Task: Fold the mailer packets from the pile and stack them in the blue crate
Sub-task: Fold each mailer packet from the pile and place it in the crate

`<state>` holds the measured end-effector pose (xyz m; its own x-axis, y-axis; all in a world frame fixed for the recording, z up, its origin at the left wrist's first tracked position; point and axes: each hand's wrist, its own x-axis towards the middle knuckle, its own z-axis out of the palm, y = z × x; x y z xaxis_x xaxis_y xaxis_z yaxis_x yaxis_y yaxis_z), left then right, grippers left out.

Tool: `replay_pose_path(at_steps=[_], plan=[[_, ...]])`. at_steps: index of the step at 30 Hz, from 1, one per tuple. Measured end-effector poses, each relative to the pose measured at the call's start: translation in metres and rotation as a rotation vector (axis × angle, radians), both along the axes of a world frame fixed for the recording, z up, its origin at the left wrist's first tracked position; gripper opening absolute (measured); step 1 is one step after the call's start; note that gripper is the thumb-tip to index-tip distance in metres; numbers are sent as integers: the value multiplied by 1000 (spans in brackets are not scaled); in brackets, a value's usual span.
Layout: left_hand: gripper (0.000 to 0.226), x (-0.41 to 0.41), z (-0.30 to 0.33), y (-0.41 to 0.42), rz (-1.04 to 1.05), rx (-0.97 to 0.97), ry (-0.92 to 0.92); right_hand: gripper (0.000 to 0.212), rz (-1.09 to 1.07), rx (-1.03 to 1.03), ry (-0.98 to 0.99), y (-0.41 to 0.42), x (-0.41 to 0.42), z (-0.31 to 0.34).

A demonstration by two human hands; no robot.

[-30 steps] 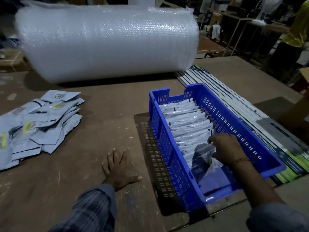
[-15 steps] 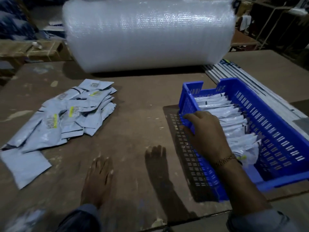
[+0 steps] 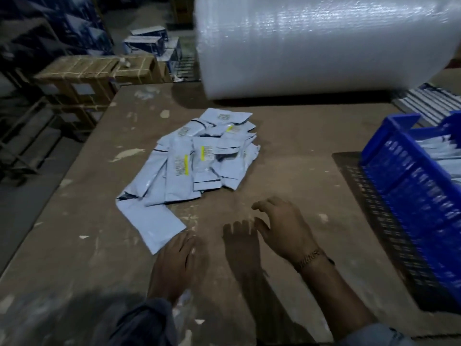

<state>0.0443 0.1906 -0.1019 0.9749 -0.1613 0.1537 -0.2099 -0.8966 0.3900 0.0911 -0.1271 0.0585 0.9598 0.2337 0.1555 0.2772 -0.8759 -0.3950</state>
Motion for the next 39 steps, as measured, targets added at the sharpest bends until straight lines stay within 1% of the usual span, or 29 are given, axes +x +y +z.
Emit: replay_pose_path(at_steps=[2,4,8,12,14,16,18,20,23,24,26,28,29,31,33,34,36,39], plan=[[56,-5,-7,19,-19,-20,-83,30,39,50,27,38,2,-15],[46,-18,-10,34,-31,2,-144,28,73,71,87,73,6,-26],[42,-42,1,65,58,-7,-93,35,162,60,230,137,15,-45],[42,-56,-5,90,118,-9,-98,31,227,-83,283,192,19,-73],[41,-62,-5,97,154,-21,-113,37,265,-107,251,212,22,-91],[42,-67,-1,99,188,-45,-111,52,314,-112,230,227,22,-102],[41,-68,0,98,195,-62,-123,56,354,-144,185,238,21,-108],[41,-69,1,98,195,-67,-134,43,372,-198,108,245,19,-113],[40,-70,6,96,201,-45,-131,12,348,-187,-74,237,15,-117],[40,-70,8,95,199,-35,-124,11,340,-174,-129,232,12,-118],[40,-70,11,93,201,-17,-113,20,322,-158,-183,222,7,-122],[39,-69,11,91,217,-10,-100,25,292,-146,-185,220,1,-121],[39,-69,11,91,225,-6,-93,32,268,-152,-177,222,-1,-120],[39,-70,12,91,235,5,-93,44,260,-220,-136,228,2,-114],[41,-70,13,92,227,37,-110,56,347,-339,-114,234,6,-117],[41,-71,14,91,222,57,-121,58,396,-380,-124,237,8,-120],[40,-70,16,91,218,72,-148,51,421,-390,-179,239,12,-121],[36,-70,16,89,226,78,-171,41,361,-323,-275,238,12,-122]])
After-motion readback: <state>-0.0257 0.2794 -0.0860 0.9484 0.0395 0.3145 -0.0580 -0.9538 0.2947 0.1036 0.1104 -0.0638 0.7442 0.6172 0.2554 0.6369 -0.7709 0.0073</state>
